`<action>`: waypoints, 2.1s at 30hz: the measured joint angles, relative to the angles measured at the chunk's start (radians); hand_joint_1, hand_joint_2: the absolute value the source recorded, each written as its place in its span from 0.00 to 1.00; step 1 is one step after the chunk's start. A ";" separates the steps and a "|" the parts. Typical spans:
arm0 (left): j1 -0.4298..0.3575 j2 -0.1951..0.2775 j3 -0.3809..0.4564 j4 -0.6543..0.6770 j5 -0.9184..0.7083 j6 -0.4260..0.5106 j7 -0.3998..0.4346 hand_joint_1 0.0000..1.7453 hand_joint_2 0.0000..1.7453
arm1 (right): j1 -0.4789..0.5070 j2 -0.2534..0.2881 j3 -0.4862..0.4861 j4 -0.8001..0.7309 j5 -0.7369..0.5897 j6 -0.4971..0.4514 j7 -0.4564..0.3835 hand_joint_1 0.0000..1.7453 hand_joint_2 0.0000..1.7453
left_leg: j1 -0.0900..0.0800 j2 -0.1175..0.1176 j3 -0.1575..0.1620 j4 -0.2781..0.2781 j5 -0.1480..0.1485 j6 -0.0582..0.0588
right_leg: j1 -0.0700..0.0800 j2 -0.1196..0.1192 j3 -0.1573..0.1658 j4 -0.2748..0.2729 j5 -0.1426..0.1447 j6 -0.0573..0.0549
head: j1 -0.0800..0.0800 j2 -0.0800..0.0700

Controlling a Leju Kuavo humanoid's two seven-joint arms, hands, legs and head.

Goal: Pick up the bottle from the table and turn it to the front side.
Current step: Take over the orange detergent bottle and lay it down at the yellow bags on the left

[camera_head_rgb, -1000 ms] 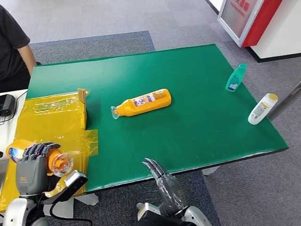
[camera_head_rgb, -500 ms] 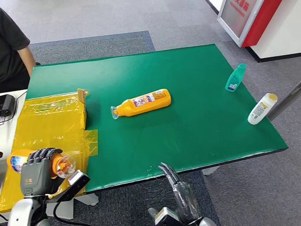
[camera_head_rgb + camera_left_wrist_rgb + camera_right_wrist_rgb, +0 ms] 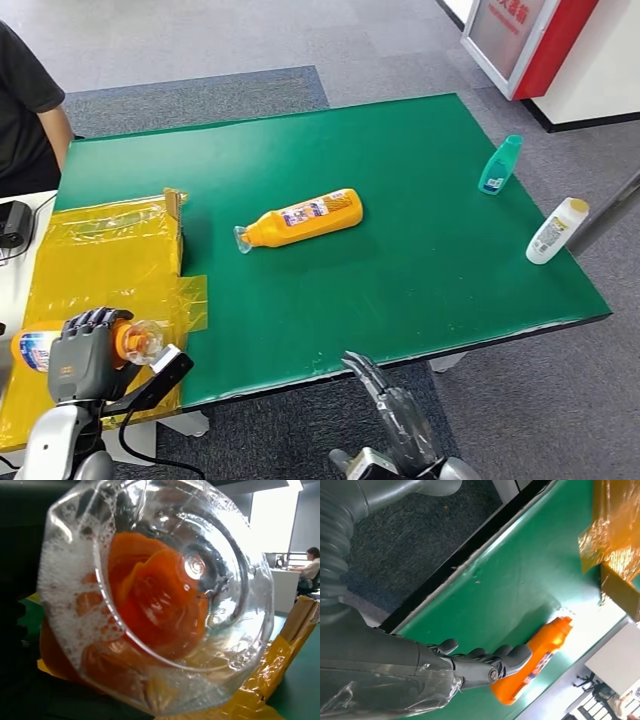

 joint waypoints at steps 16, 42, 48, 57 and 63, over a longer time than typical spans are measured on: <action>0.039 -0.006 0.215 0.021 -0.001 -0.010 -0.110 1.00 1.00 | -0.102 0.003 0.179 0.043 -0.072 -0.063 0.103 0.00 1.00 | 0.002 0.001 0.001 0.000 0.000 -0.002 | 0.002 0.001 0.000 0.001 -0.002 -0.003 | 0.000 0.000; -0.069 -0.045 0.038 0.005 0.073 0.107 -0.136 1.00 1.00 | -0.147 -0.027 0.246 0.098 -0.119 -0.094 0.086 0.00 1.00 | 0.002 0.001 0.001 0.000 0.000 -0.002 | 0.001 0.001 -0.001 0.001 0.000 -0.002 | 0.000 0.000; -0.074 -0.054 -0.017 -0.026 0.070 0.115 -0.155 0.99 1.00 | -0.151 -0.034 0.255 0.109 -0.123 -0.098 0.085 0.00 1.00 | 0.002 0.001 0.001 0.000 0.000 -0.002 | 0.002 0.001 -0.001 0.001 -0.001 -0.002 | 0.000 0.000; -0.106 -0.051 -0.060 0.014 -0.005 0.064 -0.086 0.63 1.00 | -0.171 -0.037 0.269 0.136 -0.131 -0.091 0.074 0.00 1.00 | 0.002 0.001 0.001 0.000 0.001 -0.001 | 0.002 0.001 -0.001 0.001 0.000 -0.002 | 0.000 0.000; -0.120 -0.046 -0.064 0.055 -0.017 0.045 -0.035 0.00 1.00 | -0.180 -0.037 0.274 0.149 -0.136 -0.082 0.072 0.00 1.00 | 0.002 0.001 0.001 0.000 0.001 -0.001 | 0.002 0.001 -0.001 0.001 0.000 -0.002 | 0.000 0.000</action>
